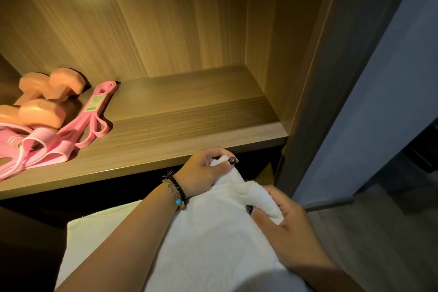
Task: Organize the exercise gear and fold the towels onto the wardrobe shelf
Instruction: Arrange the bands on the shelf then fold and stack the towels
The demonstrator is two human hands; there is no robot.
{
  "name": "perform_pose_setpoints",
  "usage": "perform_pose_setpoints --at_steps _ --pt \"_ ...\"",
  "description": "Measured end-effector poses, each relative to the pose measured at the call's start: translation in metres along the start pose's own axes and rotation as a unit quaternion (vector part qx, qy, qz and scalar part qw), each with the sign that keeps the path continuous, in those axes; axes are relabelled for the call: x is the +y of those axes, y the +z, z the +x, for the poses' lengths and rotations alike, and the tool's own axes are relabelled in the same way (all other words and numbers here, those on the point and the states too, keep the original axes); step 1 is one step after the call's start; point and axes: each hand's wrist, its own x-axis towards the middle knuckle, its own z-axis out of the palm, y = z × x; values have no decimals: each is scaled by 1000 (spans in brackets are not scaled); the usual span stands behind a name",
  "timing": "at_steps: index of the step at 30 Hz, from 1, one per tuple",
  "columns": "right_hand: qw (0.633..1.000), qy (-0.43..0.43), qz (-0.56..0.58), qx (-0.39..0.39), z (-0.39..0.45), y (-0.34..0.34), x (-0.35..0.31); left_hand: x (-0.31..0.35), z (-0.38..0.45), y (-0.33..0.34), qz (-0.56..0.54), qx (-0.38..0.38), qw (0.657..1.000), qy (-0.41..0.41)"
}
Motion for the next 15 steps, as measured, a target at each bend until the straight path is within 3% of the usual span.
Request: perform_pose_setpoints --at_steps 6,10,15 --pt "999 24 -25 -13 2 -1 0 3 -4 -17 -220 -45 972 -67" --pt "999 28 -20 -38 1 -4 -2 -1 -6 -29 -267 -98 957 -67" --pt "1000 21 3 -6 3 2 -1 -11 -7 -45 -238 -147 959 -36"
